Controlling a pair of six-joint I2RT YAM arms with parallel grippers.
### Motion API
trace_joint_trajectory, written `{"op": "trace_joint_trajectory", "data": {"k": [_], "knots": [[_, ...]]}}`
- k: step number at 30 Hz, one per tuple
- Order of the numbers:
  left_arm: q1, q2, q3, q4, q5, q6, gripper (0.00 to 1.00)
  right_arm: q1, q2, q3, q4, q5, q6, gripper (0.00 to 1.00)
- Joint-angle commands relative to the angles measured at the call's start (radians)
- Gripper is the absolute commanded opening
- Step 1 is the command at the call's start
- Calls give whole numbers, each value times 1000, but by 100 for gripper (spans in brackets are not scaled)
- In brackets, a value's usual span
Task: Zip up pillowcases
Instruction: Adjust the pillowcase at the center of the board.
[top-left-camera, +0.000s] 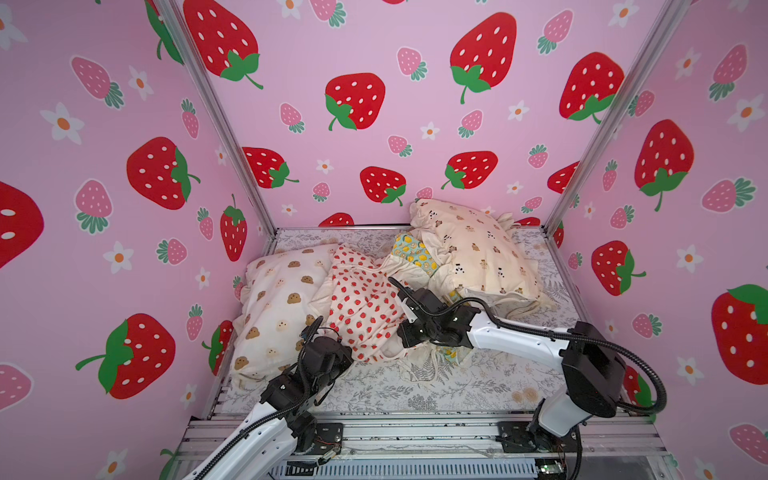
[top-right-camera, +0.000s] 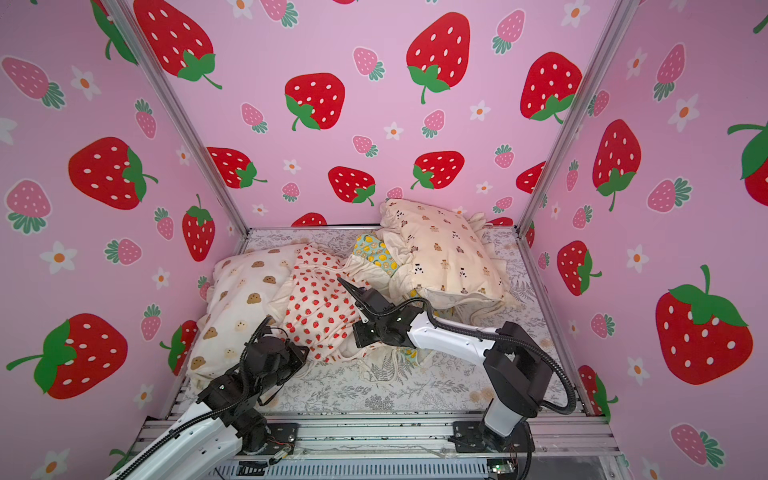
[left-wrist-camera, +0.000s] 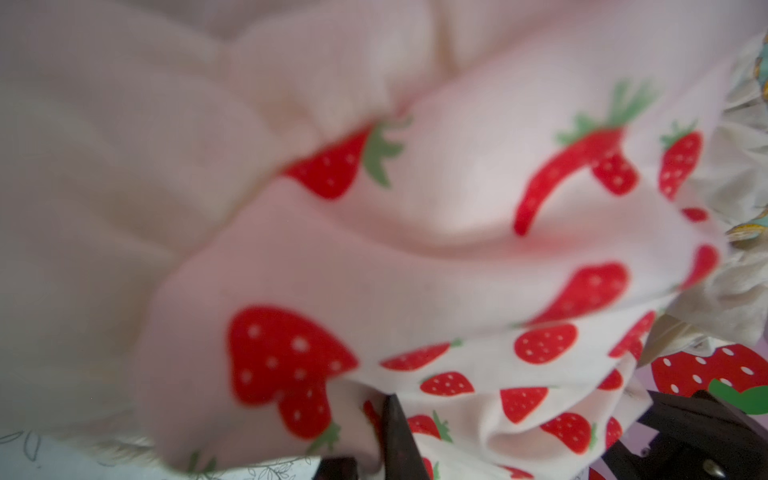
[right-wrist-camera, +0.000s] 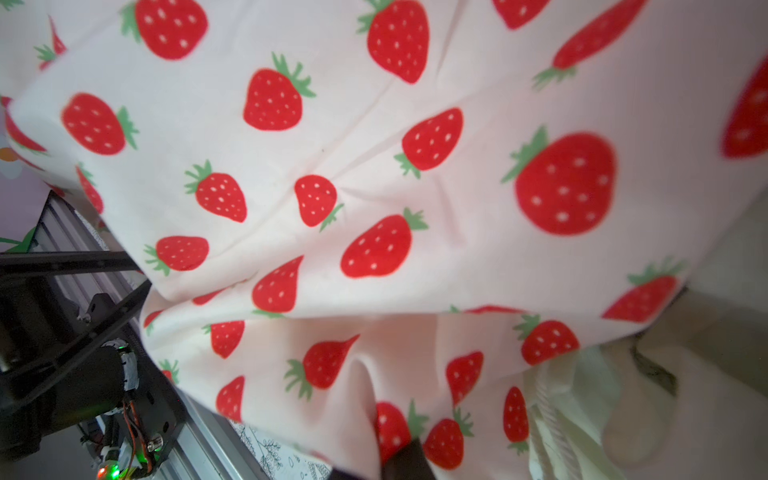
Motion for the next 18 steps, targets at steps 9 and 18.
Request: {"op": "trace_joint_trajectory", "data": {"k": [9, 18], "knots": [[78, -9, 216, -130, 152, 70, 0, 59, -94, -64, 84, 123, -227, 46], [97, 21, 312, -170, 233, 86, 0, 151, -149, -149, 235, 302, -476, 85]]}}
